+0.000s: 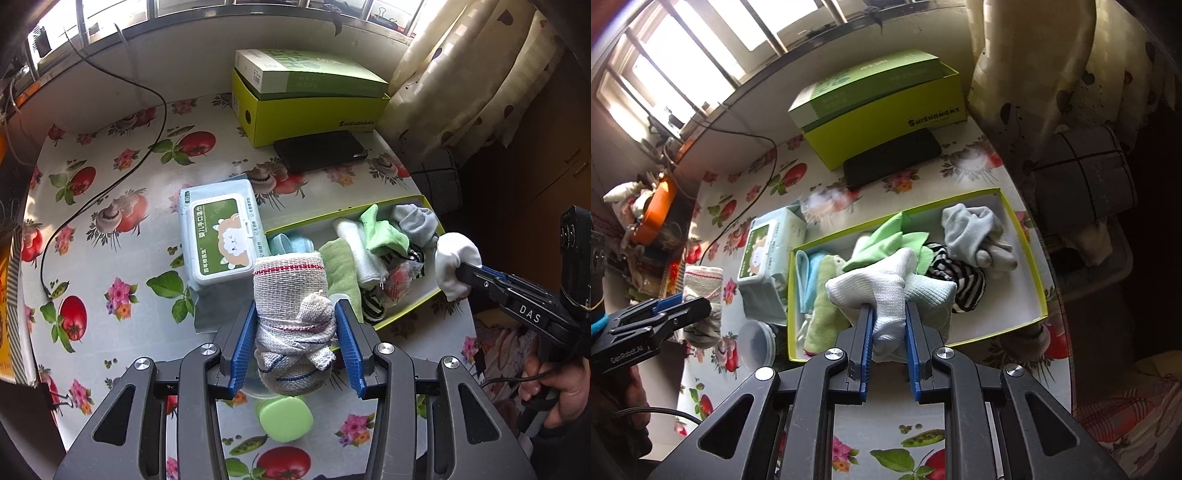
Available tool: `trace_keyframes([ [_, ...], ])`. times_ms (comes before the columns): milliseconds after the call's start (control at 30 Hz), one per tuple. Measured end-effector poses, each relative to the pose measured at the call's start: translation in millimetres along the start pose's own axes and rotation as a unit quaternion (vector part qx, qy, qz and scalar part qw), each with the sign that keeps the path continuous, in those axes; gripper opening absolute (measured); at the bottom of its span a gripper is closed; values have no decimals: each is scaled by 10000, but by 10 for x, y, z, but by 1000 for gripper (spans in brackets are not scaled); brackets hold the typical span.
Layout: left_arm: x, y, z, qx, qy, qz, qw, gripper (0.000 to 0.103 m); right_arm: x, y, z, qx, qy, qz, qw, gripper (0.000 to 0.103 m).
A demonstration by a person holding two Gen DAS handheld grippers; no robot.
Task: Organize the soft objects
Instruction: 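Carry the sock and white glove over the box with both grippers, then lower the glove and sock into the box and open both grippers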
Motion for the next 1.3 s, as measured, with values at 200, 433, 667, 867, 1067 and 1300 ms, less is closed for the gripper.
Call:
trace_keyframes([
  [200,87,51,-50,-39,-36,-99,9999,44,337,65,-110,-40,-208,-221,9995,16],
  [433,127,87,-120,-97,-38,-124,9999,44,585,120,-399,-253,-338,-366,9984,16],
  [667,173,121,-197,-183,-78,-182,9996,44,674,34,-695,-610,-480,-265,9966,16],
  [867,266,153,-315,-295,-164,-265,9991,44,757,24,-725,-672,-491,-309,9960,17],
  [1067,473,200,-468,-433,-361,-480,9973,44,663,-54,-620,-626,-328,-275,9971,38],
  [1300,730,225,-695,-645,-581,-771,9932,44,595,39,-390,-279,-274,-294,9988,40],
])
Point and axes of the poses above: each gripper's, at about its wrist camera, not at the fingertips, and z roughly against the way its jaws point, x to its right, y to its top, the point moved 10 cm from there along -z, roughly the way its jaws point, and after that the axes turned 6 degrees about -y, right-handed, at the moved point
